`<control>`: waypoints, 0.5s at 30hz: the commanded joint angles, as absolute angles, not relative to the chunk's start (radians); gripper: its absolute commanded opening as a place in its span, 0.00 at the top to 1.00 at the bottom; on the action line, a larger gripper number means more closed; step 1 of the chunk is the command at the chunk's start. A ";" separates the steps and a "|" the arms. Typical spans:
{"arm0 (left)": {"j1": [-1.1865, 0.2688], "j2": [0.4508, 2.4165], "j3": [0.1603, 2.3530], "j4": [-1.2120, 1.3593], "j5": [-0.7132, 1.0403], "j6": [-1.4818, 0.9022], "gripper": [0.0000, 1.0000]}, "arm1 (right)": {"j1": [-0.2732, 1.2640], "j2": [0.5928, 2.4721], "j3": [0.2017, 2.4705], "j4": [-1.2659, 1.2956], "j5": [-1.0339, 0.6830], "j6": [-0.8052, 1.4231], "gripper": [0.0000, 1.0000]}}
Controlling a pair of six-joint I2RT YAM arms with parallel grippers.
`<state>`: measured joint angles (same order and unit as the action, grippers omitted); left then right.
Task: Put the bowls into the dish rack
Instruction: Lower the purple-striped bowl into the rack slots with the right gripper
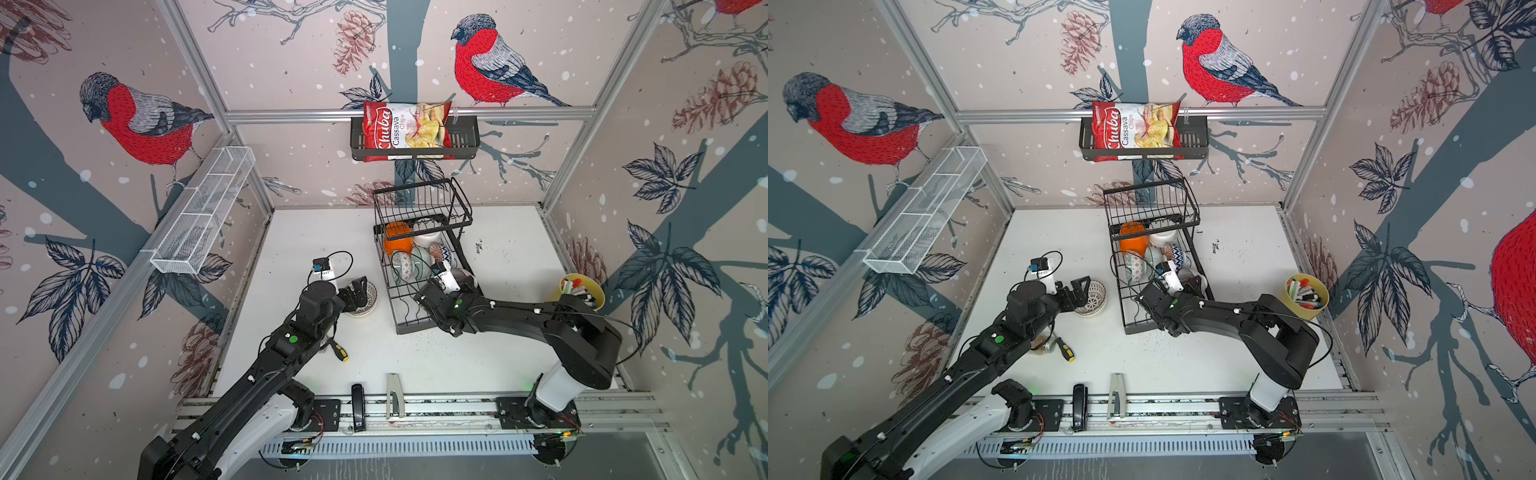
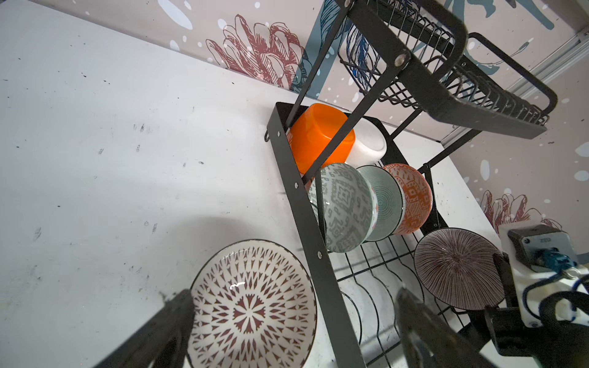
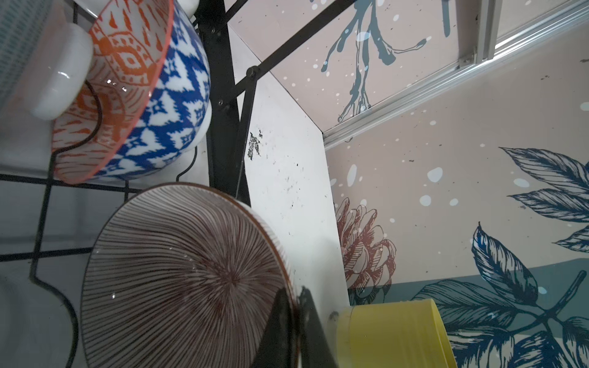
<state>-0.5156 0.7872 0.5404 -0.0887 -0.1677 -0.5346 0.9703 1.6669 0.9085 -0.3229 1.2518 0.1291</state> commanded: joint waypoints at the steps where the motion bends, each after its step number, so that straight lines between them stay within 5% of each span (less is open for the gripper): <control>1: -0.510 0.788 0.538 -0.060 -0.189 -0.510 0.03 | 0.964 1.678 0.924 -0.285 1.330 0.101 1.00; 15: -0.504 0.793 0.523 -0.056 -0.193 -0.504 0.03 | 0.974 1.733 0.901 -0.161 1.327 -0.013 1.00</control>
<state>-0.5068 0.7971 0.5266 -0.0879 -0.1841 -0.5163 0.9688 1.7187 0.9066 -0.1864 1.3033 0.0006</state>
